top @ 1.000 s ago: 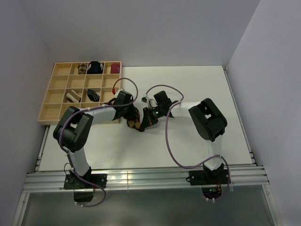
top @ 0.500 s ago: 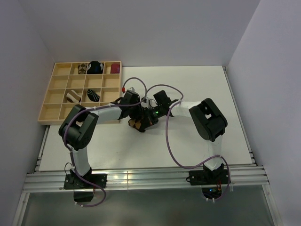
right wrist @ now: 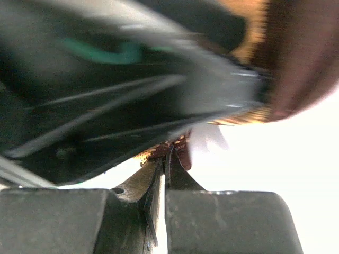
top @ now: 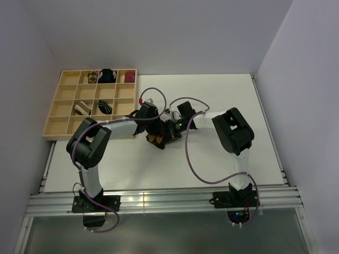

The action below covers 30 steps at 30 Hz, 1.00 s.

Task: Roll the socks
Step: Roll the sock at the center of the board.

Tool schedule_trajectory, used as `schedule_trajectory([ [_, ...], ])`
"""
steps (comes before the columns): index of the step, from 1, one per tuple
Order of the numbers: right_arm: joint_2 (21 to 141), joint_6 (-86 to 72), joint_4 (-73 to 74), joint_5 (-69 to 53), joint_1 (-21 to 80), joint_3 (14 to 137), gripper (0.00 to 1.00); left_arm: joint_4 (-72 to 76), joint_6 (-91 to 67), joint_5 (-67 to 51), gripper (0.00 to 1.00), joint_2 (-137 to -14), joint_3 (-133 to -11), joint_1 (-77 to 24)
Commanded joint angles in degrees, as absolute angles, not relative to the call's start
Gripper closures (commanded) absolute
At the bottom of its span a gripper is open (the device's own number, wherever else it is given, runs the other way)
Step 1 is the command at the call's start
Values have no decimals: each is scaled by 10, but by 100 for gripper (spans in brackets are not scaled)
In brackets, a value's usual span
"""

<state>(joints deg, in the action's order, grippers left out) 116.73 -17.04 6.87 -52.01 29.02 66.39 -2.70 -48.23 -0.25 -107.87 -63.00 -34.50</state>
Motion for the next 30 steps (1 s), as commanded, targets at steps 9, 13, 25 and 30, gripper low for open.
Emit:
schedule_trajectory([
  [9,1208,-214,79,-482,265,671,100,18,-457,-28,56,-1039,-595,-354],
  [13,1207,-206,94,-471,265,678,100,33,-438,-25,50,-1013,-598,-361],
  [25,1195,-186,112,-452,278,687,100,2,-511,74,35,-886,-589,-367],
  [30,1174,-177,95,-450,284,678,100,-90,-611,140,40,-829,-536,-367],
])
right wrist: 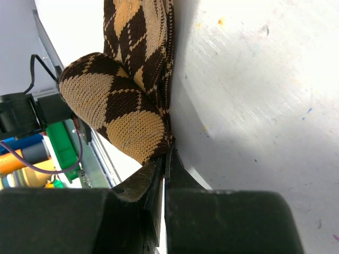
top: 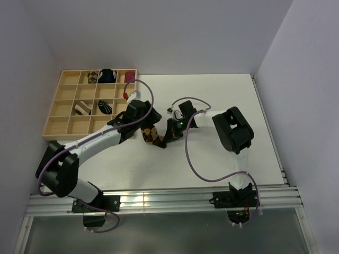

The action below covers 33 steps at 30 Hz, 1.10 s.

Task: Roll the socks
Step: Roll the sock at the center of the board.

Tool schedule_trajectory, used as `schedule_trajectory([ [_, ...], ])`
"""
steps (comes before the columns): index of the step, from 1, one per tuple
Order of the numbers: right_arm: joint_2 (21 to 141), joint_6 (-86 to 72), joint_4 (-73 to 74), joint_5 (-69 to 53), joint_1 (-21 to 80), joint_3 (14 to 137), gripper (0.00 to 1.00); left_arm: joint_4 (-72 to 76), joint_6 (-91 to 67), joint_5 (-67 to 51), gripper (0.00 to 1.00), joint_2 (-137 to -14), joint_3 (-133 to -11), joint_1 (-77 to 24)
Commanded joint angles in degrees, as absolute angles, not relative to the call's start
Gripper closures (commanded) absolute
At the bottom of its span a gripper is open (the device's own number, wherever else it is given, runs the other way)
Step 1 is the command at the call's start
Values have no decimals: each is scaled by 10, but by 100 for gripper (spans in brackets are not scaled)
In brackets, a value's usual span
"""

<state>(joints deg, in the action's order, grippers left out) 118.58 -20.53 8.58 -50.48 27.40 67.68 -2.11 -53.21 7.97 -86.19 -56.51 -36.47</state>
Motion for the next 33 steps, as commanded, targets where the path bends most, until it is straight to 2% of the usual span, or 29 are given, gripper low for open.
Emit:
schedule_trajectory([
  [1,1171,-176,91,-450,285,675,100,-102,-624,148,41,-810,-527,-367],
  [8,1145,-150,71,-430,296,659,100,-86,-697,140,37,-728,-410,-346],
  [12,1136,-127,73,-407,313,657,100,-91,-672,103,39,-761,-432,-309],
  [19,1124,-98,83,-373,339,657,100,-81,-643,83,47,-831,-475,-305],
  [23,1121,-91,88,-361,349,658,100,-72,-639,68,47,-840,-473,-305],
  [26,1121,-91,89,-363,352,661,100,-56,-607,46,48,-838,-466,-305],
  [33,1114,-80,90,-360,359,659,100,0,-452,25,43,-795,-420,-306],
])
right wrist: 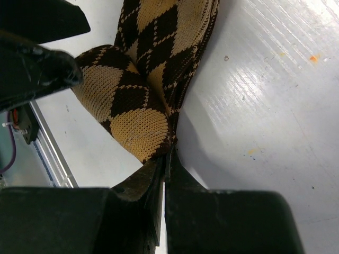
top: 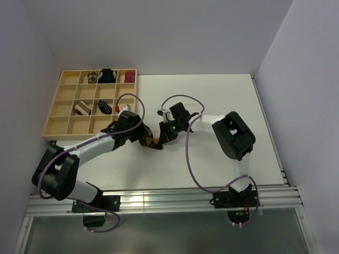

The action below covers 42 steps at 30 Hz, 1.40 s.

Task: Roll the socks
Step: Roll the sock at the center of the board.

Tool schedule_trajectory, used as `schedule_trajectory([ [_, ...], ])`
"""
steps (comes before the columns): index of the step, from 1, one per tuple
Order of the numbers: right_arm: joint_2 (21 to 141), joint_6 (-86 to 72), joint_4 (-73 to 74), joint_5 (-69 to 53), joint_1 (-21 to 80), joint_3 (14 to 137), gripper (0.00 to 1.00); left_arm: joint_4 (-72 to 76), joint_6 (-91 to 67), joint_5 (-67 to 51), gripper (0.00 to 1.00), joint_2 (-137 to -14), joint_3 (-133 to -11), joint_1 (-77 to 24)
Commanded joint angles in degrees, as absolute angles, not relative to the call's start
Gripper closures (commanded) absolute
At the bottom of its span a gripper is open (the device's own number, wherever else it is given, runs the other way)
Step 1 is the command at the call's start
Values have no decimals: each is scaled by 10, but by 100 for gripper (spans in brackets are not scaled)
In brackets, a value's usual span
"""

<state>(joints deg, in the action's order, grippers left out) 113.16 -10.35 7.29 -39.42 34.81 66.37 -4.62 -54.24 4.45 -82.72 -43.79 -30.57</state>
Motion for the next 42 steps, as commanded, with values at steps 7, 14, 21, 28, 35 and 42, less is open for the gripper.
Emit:
schedule_trajectory([
  [7,1114,-69,96,-358,367,664,100,104,-365,-51,40,-805,-380,-306],
  [14,1102,-68,94,-347,369,655,100,116,-330,-66,41,-795,-351,-313],
  [21,1100,-66,94,-342,368,656,100,70,-330,-24,41,-755,-327,-340],
  [28,1092,-55,109,-328,367,671,100,39,-329,-3,41,-745,-331,-362],
  [35,1090,-41,122,-327,367,680,100,-25,-328,50,42,-779,-345,-391],
  [42,1092,-46,123,-330,367,685,100,-55,-321,95,48,-822,-367,-427],
])
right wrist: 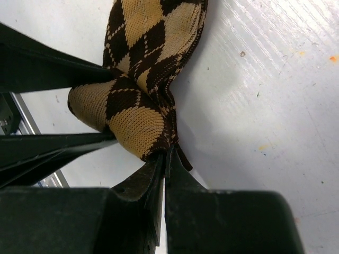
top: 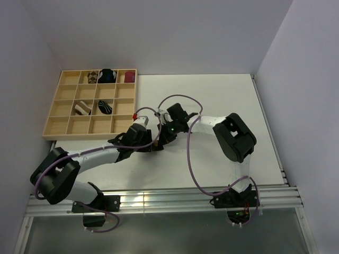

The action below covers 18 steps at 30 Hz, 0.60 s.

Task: Roll the socks
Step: Roll the sock at the center of the board.

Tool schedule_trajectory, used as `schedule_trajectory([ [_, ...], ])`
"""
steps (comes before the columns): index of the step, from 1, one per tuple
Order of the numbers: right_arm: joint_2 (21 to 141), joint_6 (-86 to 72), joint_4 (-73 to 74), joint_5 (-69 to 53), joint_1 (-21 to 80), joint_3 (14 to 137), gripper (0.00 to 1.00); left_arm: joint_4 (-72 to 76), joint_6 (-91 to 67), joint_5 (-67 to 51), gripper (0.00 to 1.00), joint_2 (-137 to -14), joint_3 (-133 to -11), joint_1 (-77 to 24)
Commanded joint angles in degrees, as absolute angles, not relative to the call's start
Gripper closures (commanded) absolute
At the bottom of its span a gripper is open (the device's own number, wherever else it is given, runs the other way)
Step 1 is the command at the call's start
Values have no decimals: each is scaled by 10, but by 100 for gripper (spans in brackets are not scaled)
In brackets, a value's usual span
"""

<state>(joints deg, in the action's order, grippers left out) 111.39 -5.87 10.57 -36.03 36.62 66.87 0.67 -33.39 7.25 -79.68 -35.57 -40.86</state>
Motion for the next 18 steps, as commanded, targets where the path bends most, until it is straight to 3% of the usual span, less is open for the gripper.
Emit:
schedule_trajectory([
  [1,1090,-47,121,-329,367,685,100,-59,-320,100,51,-826,-369,-431],
  [4,1085,-54,115,-327,365,682,100,-62,-319,104,64,-838,-373,-441],
  [5,1082,-57,112,-330,361,680,100,-62,-319,104,72,-840,-373,-443],
  [6,1079,-65,108,-332,359,676,100,-64,-319,104,90,-843,-375,-443],
  [8,1065,-76,92,-335,352,668,100,-69,-320,105,100,-845,-378,-442],
  [14,992,-135,46,-304,327,626,67,-97,-349,98,100,-846,-395,-443],
  [18,919,-195,26,-246,312,589,54,-119,-399,88,100,-843,-410,-443],
])
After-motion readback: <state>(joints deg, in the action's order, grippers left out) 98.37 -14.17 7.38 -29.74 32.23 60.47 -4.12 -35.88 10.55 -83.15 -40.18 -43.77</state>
